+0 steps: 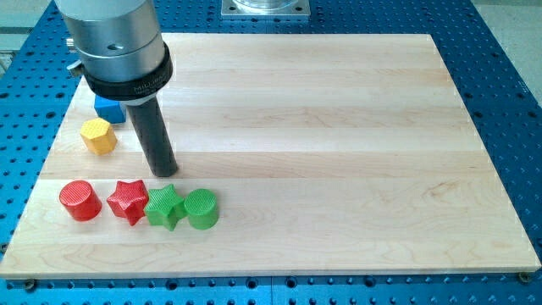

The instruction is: Slide the red circle into the blue cube

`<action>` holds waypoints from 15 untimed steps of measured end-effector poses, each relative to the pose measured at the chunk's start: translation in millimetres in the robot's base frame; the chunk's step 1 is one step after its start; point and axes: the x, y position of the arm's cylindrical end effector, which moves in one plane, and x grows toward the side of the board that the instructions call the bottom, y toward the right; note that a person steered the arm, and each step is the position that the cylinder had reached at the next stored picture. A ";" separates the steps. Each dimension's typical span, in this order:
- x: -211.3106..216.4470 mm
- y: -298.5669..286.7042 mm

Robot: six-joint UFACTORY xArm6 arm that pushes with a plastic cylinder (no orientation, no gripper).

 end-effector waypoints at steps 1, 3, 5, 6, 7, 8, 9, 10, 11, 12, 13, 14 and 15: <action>0.0 81.5; 63.8 180.5; 101.7 1.7; 101.6 -70.9; 101.6 -76.1; 76.8 -77.1; 45.9 -91.8; 48.2 -102.6; 64.2 -117.6; 6.9 -118.0; -23.1 -136.0; -72.4 -150.7; -111.8 -162.0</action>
